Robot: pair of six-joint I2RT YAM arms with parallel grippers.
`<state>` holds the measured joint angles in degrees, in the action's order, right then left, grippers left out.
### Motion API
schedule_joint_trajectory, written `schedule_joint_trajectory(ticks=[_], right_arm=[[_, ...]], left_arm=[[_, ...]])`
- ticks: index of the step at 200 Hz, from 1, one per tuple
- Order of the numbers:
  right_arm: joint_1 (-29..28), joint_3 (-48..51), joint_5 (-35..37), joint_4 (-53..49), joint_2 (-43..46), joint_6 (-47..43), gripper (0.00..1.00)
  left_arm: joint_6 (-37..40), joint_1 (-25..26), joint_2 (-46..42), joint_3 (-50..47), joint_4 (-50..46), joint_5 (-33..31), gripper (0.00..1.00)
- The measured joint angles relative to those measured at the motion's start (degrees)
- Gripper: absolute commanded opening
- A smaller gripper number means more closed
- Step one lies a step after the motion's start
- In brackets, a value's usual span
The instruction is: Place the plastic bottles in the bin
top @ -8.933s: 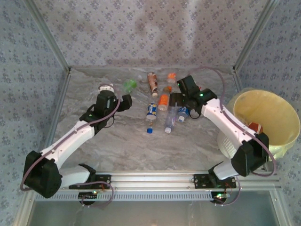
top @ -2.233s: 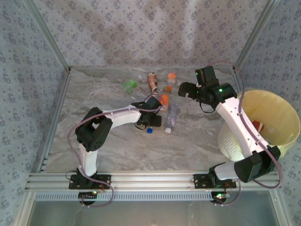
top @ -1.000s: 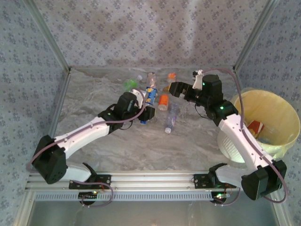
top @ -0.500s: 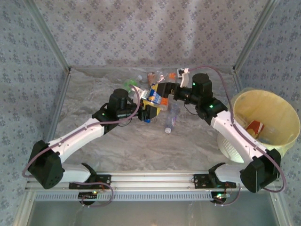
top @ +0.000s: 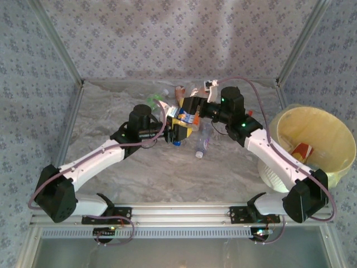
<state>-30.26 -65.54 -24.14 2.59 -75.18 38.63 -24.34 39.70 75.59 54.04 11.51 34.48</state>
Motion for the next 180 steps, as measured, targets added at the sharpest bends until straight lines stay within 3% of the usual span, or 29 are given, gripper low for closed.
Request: schedule_joint_trajectory(ticks=[15,38,53,121,180], right_arm=[[-0.07,0.04,0.15,0.57,0.04,1.01,0.55],[-0.33,0.07,1.18,0.11,0.52,1.18,0.49],[-0.31,0.17,2.89,-0.83,1.51,0.52,0.44],[1.31,0.68,11.45,-7.48,8.35,-4.74,0.42],[3.76,-10.40,25.68,-27.45,17.49,-16.28,0.41]], left_arm=[[-0.20,0.00,0.00,0.00,0.55,0.00,0.61],[-0.20,-0.02,0.20,0.33,-0.33,-0.72,0.88],[0.61,0.00,0.35,0.55,-1.95,-1.70,0.97],[2.25,0.15,-1.18,0.48,-4.59,-4.26,0.98],[0.20,-2.99,-10.36,-5.99,-3.91,-22.60,0.98]])
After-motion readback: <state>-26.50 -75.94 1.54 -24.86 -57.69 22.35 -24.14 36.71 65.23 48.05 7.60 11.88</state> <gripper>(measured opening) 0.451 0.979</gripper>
